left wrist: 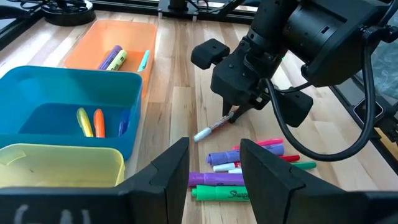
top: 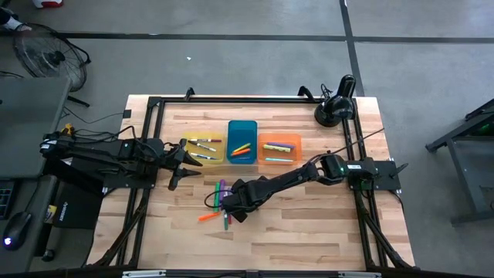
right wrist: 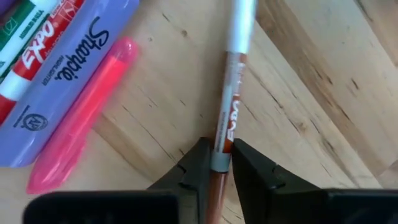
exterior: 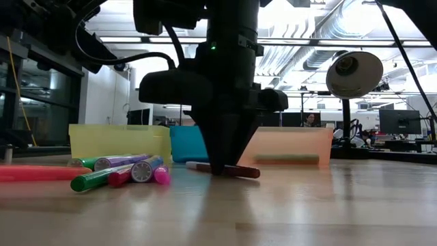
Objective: Pick & Place Markers
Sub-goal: Put the brown dry erase marker into the yellow bin
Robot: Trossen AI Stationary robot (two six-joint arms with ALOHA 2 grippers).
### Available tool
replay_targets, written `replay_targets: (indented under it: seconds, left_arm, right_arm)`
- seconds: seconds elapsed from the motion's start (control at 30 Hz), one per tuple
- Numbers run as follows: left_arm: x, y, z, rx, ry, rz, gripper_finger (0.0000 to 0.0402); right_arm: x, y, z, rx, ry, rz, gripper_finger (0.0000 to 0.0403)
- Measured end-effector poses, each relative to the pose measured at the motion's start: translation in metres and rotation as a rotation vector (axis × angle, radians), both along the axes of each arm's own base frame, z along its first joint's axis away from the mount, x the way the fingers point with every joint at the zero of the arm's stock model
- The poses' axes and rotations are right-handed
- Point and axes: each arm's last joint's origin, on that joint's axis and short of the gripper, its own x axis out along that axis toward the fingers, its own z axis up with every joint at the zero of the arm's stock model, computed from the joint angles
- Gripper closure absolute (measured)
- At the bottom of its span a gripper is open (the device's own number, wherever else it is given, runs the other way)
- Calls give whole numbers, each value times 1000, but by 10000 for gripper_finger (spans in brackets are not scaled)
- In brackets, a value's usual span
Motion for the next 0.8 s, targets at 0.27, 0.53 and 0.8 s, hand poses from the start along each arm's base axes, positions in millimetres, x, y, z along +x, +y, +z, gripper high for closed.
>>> replay_targets:
  seconds: [0.27,0.53,0.8]
  left_arm:
    - [0,0,0,0,0,0,264]
    - [0,0,-1,-2,7,1,264]
    - [-1,0,-2,-4,19,2,264]
  right_arm:
    - [0,0,0,9,3,41,376]
    - [0,1,0,-35,-2,103,379]
    - [0,-1,6,-71,-16,151,380]
